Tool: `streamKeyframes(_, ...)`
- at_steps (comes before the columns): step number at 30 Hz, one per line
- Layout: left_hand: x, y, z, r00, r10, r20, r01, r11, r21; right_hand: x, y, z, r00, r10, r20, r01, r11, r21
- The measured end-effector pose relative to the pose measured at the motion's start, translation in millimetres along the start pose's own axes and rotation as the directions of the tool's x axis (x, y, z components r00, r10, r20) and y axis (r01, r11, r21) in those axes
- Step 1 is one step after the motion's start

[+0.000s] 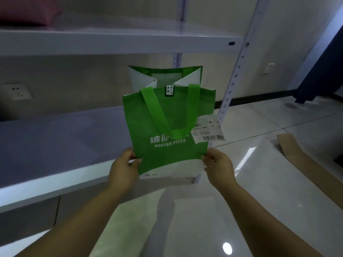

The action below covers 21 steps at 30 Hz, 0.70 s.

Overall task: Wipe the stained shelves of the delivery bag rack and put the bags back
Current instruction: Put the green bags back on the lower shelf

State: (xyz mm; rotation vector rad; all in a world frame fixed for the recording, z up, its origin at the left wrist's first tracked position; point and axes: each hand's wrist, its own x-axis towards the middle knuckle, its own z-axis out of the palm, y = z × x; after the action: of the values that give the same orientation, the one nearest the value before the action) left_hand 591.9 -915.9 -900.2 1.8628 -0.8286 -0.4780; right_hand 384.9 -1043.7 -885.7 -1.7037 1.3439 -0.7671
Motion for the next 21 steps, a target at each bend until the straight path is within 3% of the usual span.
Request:
streamKeyframes(8, -55.1, 40.9, 8.8, 0.987, 0.148, 0.069, -0.151, 0.988, 0.033, -54.6, 2.2, -62.7, 0.996, 0.062, -0.057, -0.055, 0.992, 0.115)
streamKeyframes(15, -79.0, 79.5, 19.3, 0.944, 0.243, 0.222, -0.24, 0.97, -0.039, -82.1, -0.6, -121.6, 0.984, 0.046, -0.17, -0.019, 0.988, 0.155)
streamKeyframes(21, -100.7, 114.6, 40.4, 0.903, 0.275, 0.331, -0.271, 0.961, -0.058, -106.4, -1.4, -164.1, 0.954, 0.137, -0.265, -0.085, 0.976, 0.201)
